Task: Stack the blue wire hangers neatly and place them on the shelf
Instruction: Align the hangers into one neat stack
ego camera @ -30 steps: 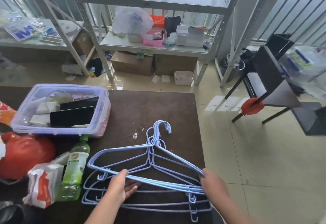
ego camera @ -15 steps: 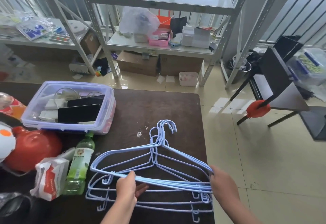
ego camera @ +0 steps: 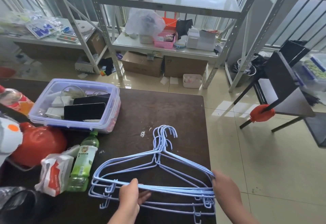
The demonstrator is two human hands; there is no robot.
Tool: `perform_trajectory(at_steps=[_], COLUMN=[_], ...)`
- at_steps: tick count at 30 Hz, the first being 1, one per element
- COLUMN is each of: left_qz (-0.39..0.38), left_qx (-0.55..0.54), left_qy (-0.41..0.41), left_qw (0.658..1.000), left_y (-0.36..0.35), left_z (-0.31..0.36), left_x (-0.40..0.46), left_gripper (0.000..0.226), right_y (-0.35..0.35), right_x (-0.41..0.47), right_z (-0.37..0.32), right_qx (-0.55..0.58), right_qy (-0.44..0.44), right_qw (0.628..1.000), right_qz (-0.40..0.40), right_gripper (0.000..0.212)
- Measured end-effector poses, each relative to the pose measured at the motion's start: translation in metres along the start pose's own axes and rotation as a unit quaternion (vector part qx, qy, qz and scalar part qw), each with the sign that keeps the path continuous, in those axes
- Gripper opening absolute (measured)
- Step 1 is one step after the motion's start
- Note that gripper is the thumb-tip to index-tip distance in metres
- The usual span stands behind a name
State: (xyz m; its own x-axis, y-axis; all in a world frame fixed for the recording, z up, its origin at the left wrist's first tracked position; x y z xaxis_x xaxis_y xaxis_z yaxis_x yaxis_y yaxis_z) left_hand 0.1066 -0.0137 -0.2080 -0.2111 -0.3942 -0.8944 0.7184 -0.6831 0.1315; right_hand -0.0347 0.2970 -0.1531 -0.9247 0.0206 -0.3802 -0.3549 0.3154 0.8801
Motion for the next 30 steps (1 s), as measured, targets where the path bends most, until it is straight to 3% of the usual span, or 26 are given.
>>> perform_trajectory(at_steps=[7,11,14,16,18,20,21,23,24,26,27,28,30], left_qz=[-0.087,-0.157,-0.193,-0.197,-0.172,-0.119,-0.091,-0.074,-0.08,-0.099,-0.107,-0.112,-0.115], left_qx=[0.08,0.162,0.201,0.244,0.364,0.481,0.523,0.605,0.648,0.74,0.774,0.796,0.809], left_qy=[0.072,0.107,0.122,0.116,0.05,-0.118,-0.227,-0.405,-0.452,-0.454,-0.436,-0.42,-0.411], left_qw=[0.99,0.968,0.953,0.943,0.914,0.861,0.816,0.681,0.608,0.486,0.446,0.422,0.405], left_y=[-0.003,0.0,0.002,0.003,0.005,-0.001,-0.009,-0.034,-0.046,-0.062,-0.065,-0.066,-0.068], left_z=[-0.007,-0.008,-0.006,-0.003,0.004,0.03,0.048,0.072,0.072,0.06,0.053,0.048,0.043], left_x=[0.005,-0.001,-0.009,-0.015,-0.018,-0.016,-0.022,-0.045,-0.05,-0.04,-0.032,-0.025,-0.017], left_gripper=[0.023,0.039,0.041,0.037,0.029,0.016,0.009,0.015,0.025,0.036,0.033,0.027,0.023], right_y=[-0.012,-0.004,0.015,0.007,-0.018,-0.049,-0.06,-0.072,-0.075,-0.08,-0.082,-0.083,-0.087], right_x=[0.014,0.011,-0.006,-0.027,-0.045,-0.058,-0.06,-0.057,-0.054,-0.05,-0.049,-0.048,-0.046], right_z=[-0.002,-0.009,-0.039,-0.07,-0.097,-0.116,-0.122,-0.127,-0.128,-0.129,-0.13,-0.132,-0.133], right_qx=[-0.075,-0.051,0.003,0.029,0.009,-0.053,-0.079,-0.099,-0.106,-0.136,-0.156,-0.174,-0.193], right_qy=[0.005,0.023,0.147,0.247,0.323,0.374,0.384,0.386,0.382,0.375,0.377,0.378,0.378], right_qw=[0.995,0.998,0.986,0.966,0.946,0.926,0.919,0.917,0.917,0.916,0.911,0.907,0.902], right_qz=[-0.069,-0.024,0.084,0.072,0.018,-0.022,-0.027,-0.034,-0.038,-0.048,-0.055,-0.063,-0.084], right_gripper=[0.015,0.017,0.036,0.038,0.039,0.034,0.029,0.02,0.019,0.022,0.025,0.028,0.033])
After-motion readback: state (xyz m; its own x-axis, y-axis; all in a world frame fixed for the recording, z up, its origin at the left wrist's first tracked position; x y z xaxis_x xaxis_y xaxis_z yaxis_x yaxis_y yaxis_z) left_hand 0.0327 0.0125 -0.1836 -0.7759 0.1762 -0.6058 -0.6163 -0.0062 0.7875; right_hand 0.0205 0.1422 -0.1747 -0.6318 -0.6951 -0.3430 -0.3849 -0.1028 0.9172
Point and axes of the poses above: each hand's wrist, its own x-axis towards the middle knuckle, its own y-axis out of the back of the hand, z = x × y, the point moved 10 cm from there along x, towards the middle knuckle, and after that the axes turned 5 degrees about x, right-handed, at the moved point
